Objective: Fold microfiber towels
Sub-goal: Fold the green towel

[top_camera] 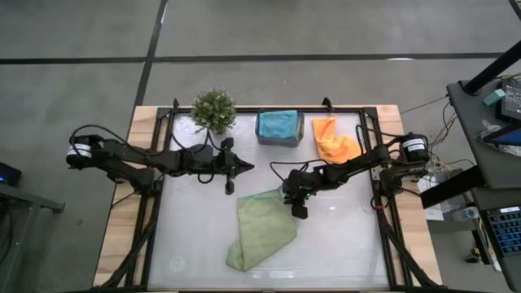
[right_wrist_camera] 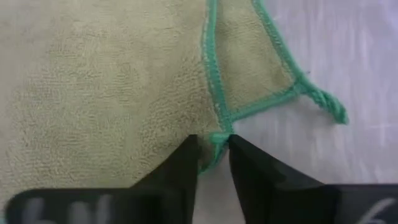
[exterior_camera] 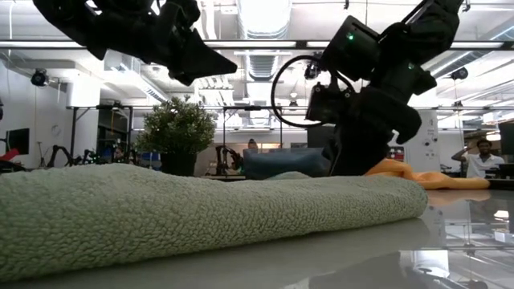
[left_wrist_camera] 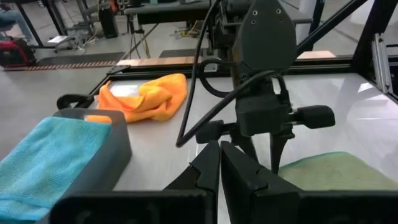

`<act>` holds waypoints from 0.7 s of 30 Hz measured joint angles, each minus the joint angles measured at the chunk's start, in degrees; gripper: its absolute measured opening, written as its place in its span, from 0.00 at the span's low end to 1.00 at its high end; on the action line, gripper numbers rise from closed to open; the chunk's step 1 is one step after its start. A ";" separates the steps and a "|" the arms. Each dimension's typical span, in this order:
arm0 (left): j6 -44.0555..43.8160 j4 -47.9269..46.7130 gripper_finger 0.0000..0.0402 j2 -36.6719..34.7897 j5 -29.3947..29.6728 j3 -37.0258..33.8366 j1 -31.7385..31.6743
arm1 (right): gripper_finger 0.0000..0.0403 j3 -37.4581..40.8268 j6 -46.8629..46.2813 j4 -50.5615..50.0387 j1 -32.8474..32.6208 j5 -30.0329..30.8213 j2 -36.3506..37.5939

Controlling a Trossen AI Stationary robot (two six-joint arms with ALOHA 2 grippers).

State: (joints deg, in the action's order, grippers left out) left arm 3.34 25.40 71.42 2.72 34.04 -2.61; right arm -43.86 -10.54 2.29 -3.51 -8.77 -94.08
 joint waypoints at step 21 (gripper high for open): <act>1.46 8.02 0.00 0.00 -1.14 -0.18 0.00 | 0.02 0.26 10.61 -8.13 -7.90 19.86 21.20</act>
State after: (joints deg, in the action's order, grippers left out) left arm 4.80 33.43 71.42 1.58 33.86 -2.60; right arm -43.59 0.07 -5.84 -11.41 11.08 -72.88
